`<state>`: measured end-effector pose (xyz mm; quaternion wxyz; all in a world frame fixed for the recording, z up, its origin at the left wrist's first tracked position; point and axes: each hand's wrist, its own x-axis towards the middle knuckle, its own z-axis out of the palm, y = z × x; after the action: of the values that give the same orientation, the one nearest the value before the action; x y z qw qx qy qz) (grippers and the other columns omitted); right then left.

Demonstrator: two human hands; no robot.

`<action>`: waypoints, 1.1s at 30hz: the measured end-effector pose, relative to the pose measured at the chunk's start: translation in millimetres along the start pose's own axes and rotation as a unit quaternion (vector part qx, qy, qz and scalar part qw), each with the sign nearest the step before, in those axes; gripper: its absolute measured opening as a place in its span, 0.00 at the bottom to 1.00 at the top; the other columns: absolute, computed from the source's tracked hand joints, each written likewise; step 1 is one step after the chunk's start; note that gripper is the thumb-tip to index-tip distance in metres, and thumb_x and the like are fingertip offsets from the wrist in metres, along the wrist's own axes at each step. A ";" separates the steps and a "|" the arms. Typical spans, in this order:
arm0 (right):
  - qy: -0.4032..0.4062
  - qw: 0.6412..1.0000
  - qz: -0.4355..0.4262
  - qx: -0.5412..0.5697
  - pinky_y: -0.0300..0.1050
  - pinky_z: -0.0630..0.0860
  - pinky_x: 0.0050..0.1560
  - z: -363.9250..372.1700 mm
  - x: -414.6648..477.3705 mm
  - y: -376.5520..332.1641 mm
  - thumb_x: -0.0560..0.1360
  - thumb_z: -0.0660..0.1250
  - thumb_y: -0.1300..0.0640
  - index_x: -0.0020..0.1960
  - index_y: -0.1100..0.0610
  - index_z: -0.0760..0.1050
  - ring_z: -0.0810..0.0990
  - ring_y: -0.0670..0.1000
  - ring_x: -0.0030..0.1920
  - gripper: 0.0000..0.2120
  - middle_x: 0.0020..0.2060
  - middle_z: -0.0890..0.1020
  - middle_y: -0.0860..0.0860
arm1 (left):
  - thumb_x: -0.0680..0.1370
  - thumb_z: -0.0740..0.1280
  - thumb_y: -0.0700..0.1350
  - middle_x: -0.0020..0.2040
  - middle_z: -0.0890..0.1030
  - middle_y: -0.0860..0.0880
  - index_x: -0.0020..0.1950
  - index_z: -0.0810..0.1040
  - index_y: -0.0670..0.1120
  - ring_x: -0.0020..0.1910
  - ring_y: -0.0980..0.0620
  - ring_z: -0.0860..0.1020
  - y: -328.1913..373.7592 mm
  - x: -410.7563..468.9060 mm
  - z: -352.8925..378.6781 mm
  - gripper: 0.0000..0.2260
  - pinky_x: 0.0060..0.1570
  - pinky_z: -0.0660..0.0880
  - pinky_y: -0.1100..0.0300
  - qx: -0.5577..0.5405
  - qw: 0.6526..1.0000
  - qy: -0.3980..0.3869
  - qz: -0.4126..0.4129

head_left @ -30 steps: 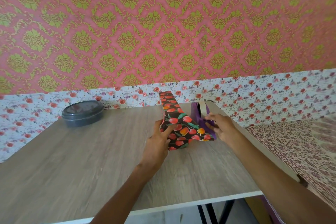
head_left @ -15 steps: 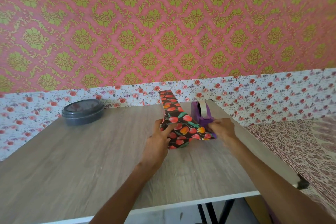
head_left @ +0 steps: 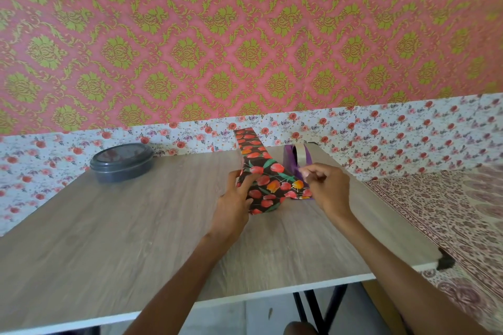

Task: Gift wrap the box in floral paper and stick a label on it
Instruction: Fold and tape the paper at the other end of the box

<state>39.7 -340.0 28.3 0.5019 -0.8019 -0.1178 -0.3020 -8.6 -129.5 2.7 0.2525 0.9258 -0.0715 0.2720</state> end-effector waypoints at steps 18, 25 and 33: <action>-0.016 0.959 0.266 0.095 0.55 0.83 0.45 108.0 -47.9 8.7 0.67 0.78 0.49 0.77 0.45 0.33 0.85 0.57 0.46 0.60 0.49 0.84 0.54 | 0.77 0.70 0.45 0.70 0.71 0.45 0.75 0.57 0.49 0.64 0.44 0.76 -3.5 1.0 -2.3 0.31 0.59 0.76 0.49 -0.084 0.996 0.028 -0.012; -0.006 0.955 0.292 0.042 0.60 0.83 0.41 120.0 -39.6 18.8 0.61 0.77 0.44 0.74 0.41 0.30 0.85 0.60 0.44 0.62 0.49 0.84 0.55 | 0.76 0.72 0.50 0.68 0.75 0.47 0.76 0.56 0.51 0.62 0.44 0.77 -11.8 4.0 -4.2 0.35 0.56 0.76 0.54 -0.093 0.995 0.020 0.002; -0.013 0.968 0.246 -0.039 0.56 0.83 0.41 106.9 -44.4 7.0 0.65 0.75 0.40 0.77 0.48 0.36 0.85 0.58 0.44 0.58 0.51 0.82 0.54 | 0.75 0.71 0.55 0.66 0.76 0.47 0.75 0.53 0.55 0.61 0.46 0.78 -14.3 5.4 -6.2 0.35 0.56 0.77 0.58 -0.099 0.995 0.011 0.005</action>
<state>47.3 -244.5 -37.1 0.5279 -0.8288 0.0888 -0.1628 -3.1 -114.0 3.9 0.3422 0.8927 -0.1003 0.2754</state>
